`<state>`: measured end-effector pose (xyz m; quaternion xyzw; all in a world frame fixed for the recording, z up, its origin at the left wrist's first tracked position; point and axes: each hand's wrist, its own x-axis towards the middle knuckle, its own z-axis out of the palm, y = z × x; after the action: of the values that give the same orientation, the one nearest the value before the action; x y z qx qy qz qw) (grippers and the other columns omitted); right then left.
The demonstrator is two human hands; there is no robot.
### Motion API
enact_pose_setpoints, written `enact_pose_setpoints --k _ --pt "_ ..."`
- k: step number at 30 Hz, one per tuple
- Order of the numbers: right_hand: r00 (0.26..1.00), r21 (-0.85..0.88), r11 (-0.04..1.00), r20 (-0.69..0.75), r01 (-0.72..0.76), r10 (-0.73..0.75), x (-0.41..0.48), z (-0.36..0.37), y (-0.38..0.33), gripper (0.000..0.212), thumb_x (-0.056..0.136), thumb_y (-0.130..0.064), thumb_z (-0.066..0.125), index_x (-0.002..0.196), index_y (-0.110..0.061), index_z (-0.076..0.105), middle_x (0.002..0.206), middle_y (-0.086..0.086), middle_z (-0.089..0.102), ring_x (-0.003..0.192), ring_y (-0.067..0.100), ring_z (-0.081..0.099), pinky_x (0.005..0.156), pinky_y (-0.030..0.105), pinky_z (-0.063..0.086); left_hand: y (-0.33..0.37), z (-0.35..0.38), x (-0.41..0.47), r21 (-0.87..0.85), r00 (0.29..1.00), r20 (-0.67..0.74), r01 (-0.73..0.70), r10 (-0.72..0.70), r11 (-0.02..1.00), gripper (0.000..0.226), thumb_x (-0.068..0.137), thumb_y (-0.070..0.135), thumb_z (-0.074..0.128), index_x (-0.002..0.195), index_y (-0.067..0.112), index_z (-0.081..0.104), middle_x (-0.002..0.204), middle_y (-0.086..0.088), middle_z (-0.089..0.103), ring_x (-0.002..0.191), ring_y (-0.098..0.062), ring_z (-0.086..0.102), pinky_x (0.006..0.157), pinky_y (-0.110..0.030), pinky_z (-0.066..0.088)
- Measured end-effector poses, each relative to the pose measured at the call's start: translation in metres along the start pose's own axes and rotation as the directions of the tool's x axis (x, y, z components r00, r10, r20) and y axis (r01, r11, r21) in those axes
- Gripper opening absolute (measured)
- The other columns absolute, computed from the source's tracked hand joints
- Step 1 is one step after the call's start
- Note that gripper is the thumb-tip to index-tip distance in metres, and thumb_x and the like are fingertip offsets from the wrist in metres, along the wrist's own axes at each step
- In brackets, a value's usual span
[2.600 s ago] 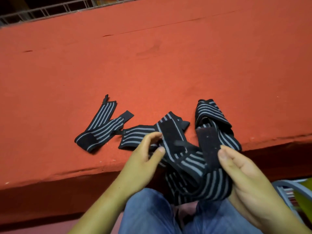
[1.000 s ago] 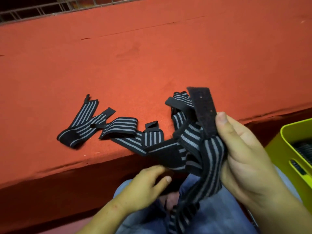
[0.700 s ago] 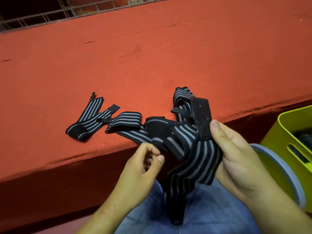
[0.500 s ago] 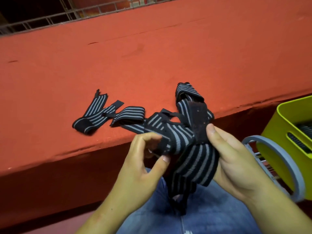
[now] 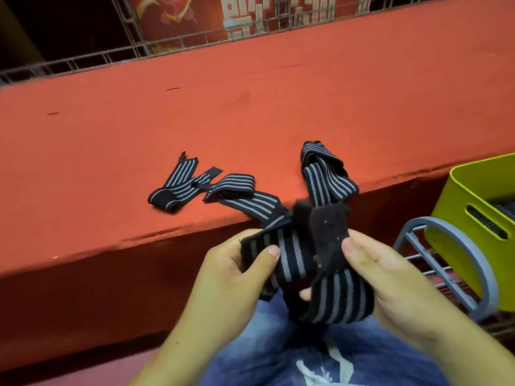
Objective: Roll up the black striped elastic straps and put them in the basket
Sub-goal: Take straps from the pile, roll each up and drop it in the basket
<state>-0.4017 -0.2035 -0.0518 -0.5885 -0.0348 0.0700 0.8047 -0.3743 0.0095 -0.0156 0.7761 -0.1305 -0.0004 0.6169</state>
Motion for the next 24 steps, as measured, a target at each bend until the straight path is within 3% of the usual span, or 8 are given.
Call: enact_pose_setpoints --k 2,4,9,15,18,21,24 --pt "0.994 -0.024 0.999 -0.106 0.038 -0.041 -0.001 -0.002 -0.005 0.034 0.098 -0.048 0.052 0.106 -0.029 0.079 0.117 0.017 0.078 0.104 0.037 0.076 0.099 0.058 0.058 0.001 0.0 -0.002 -0.037 0.998 -0.037 0.044 -0.046 0.998 0.018 0.096 0.004 0.065 0.096 0.019 0.076 0.087 -0.008 0.078 0.074 -0.005 0.068 0.063 -0.016 0.053" --pt "0.991 -0.036 0.998 -0.125 0.053 -0.057 -0.003 -0.003 -0.006 0.037 0.096 -0.042 0.046 0.101 -0.026 0.079 0.112 0.017 0.079 0.104 0.037 0.077 0.092 0.05 0.063 0.002 0.001 -0.004 -0.058 0.995 -0.056 0.076 -0.079 0.995 0.017 0.095 0.008 0.067 0.098 0.021 0.077 0.089 0.001 0.08 0.078 -0.003 0.072 0.066 -0.014 0.052" --pt "0.997 -0.024 0.999 -0.061 0.035 -0.036 -0.009 0.006 -0.004 0.038 0.101 -0.039 0.046 0.118 -0.022 0.075 0.122 0.018 0.076 0.12 0.034 0.071 0.108 0.053 0.049 0.005 0.007 -0.005 -0.103 0.992 -0.074 0.094 -0.102 0.99 0.01 0.089 0.018 0.076 0.091 0.026 0.079 0.089 0.001 0.08 0.083 -0.012 0.075 0.071 -0.023 0.058" --pt "1.0 -0.059 0.998 -0.016 0.009 -0.01 -0.01 0.006 -0.005 0.037 0.098 -0.04 0.049 0.119 -0.025 0.075 0.125 0.014 0.075 0.123 0.03 0.069 0.11 0.055 0.048 0.011 0.008 -0.004 -0.162 0.993 -0.039 0.108 -0.115 0.981 0.014 0.081 0.019 0.08 0.092 0.027 0.081 0.096 0.002 0.08 0.09 -0.011 0.076 0.075 -0.02 0.056" --pt "1.0 -0.057 0.998 -0.005 0.005 -0.005 -0.01 0.008 -0.006 0.035 0.098 -0.04 0.052 0.119 -0.025 0.076 0.127 0.013 0.075 0.124 0.029 0.069 0.11 0.054 0.049 0.014 0.007 -0.006 -0.192 0.99 0.001 0.142 -0.144 0.971 0.015 0.075 0.025 0.08 0.09 0.025 0.082 0.093 -0.001 0.08 0.086 -0.013 0.076 0.073 -0.022 0.056" --pt "1.0 -0.08 0.997 -0.011 0.004 -0.005 -0.01 0.007 -0.006 0.033 0.106 -0.041 0.054 0.123 -0.021 0.073 0.126 0.016 0.074 0.124 0.035 0.068 0.111 0.058 0.048 0.012 0.005 -0.005 -0.144 0.99 -0.006 0.136 -0.138 0.98 0.005 0.082 0.017 0.08 0.085 0.019 0.078 0.087 0.001 0.077 0.079 -0.012 0.069 0.071 -0.025 0.052" --pt "1.0 -0.108 0.994 -0.006 0.007 -0.008 -0.01 0.008 -0.009 0.033 0.106 -0.039 0.051 0.124 -0.022 0.073 0.127 0.014 0.074 0.124 0.033 0.068 0.11 0.058 0.048 0.014 0.004 -0.005 -0.115 0.993 0.017 0.119 -0.118 0.986 0.006 0.086 0.011 0.074 0.083 0.016 0.076 0.083 0.002 0.076 0.072 -0.01 0.066 0.063 -0.019 0.05"
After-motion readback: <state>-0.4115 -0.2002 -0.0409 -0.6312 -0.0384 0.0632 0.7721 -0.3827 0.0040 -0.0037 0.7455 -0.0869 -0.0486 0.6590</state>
